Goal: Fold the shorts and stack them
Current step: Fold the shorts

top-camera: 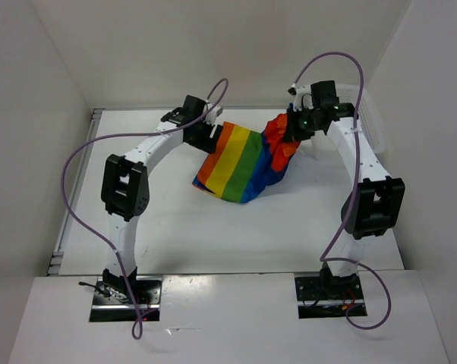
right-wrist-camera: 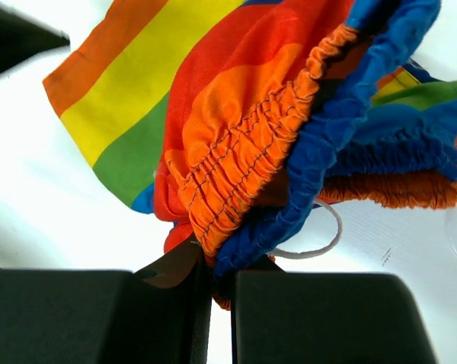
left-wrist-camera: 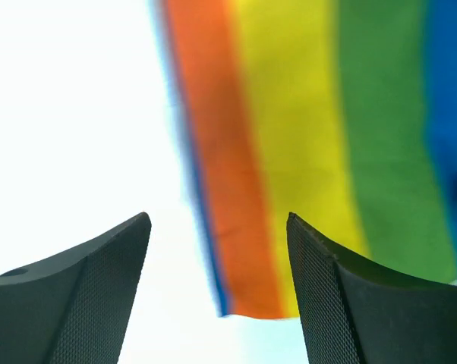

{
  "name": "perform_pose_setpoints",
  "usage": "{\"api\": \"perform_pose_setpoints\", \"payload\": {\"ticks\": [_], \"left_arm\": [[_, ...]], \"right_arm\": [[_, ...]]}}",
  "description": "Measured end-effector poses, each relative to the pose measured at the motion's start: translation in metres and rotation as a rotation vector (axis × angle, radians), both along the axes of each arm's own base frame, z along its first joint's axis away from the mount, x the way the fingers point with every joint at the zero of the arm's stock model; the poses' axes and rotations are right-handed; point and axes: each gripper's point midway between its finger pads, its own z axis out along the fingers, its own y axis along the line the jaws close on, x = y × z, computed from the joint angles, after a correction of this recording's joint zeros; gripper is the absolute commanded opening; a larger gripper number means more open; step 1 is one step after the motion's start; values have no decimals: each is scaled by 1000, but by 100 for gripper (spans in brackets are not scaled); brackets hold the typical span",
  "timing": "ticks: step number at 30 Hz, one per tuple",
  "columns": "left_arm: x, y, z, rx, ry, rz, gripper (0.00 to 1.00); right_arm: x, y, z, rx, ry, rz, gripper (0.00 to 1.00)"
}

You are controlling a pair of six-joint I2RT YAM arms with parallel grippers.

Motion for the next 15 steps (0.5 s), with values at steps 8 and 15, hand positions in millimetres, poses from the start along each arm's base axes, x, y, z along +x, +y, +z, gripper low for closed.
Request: {"api": "perform_pose_setpoints", "payload": {"ticks": [8,15], "left_arm": [[-21,37,-69,65,154,54,75],[-38,25,-94,44,209,8,28]], "right_arm": [[-5,35,-5,-40,-8,92,0],[9,53,-14,-51,2,118,0]]}}
